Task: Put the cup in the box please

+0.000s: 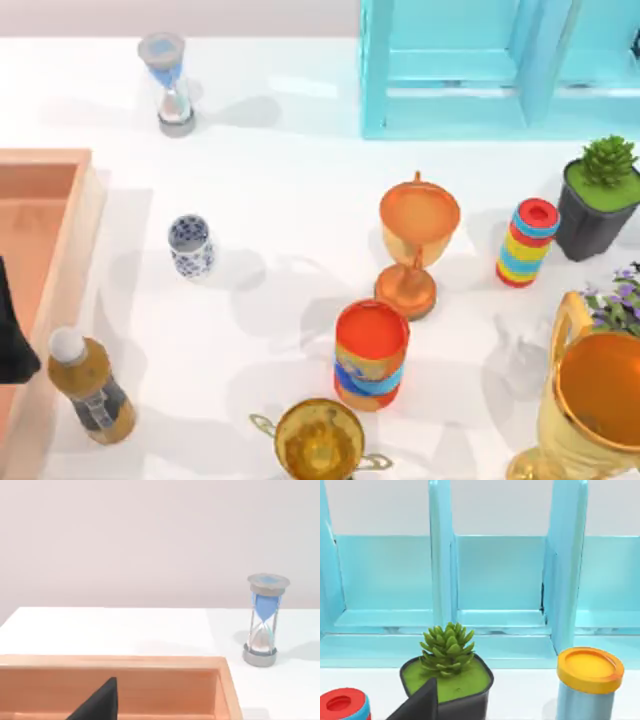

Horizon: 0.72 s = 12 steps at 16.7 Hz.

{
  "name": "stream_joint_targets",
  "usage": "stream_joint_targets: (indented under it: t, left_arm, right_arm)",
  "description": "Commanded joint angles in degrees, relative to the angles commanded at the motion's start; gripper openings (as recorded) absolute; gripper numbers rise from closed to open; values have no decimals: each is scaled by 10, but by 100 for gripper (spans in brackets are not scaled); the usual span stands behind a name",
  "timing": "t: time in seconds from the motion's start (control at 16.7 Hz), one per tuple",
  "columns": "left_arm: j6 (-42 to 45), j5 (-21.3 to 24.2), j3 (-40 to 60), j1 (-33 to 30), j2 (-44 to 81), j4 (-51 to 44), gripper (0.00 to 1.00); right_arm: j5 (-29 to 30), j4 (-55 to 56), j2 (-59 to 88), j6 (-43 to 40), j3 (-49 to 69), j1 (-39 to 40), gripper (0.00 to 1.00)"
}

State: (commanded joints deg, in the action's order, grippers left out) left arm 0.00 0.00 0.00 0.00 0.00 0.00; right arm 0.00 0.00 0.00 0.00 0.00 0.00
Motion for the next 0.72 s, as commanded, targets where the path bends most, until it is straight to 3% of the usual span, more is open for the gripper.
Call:
stream_joint_targets:
  t: [0.36, 0.72]
  left_arm:
    - [-10, 1, 51, -11, 57, -35, 100]
    - [-50, 2, 255, -56, 283, -178, 100]
  right_arm:
    - [0, 0, 0, 0, 0, 0, 100]
    - [0, 0, 0, 0, 0, 0, 100]
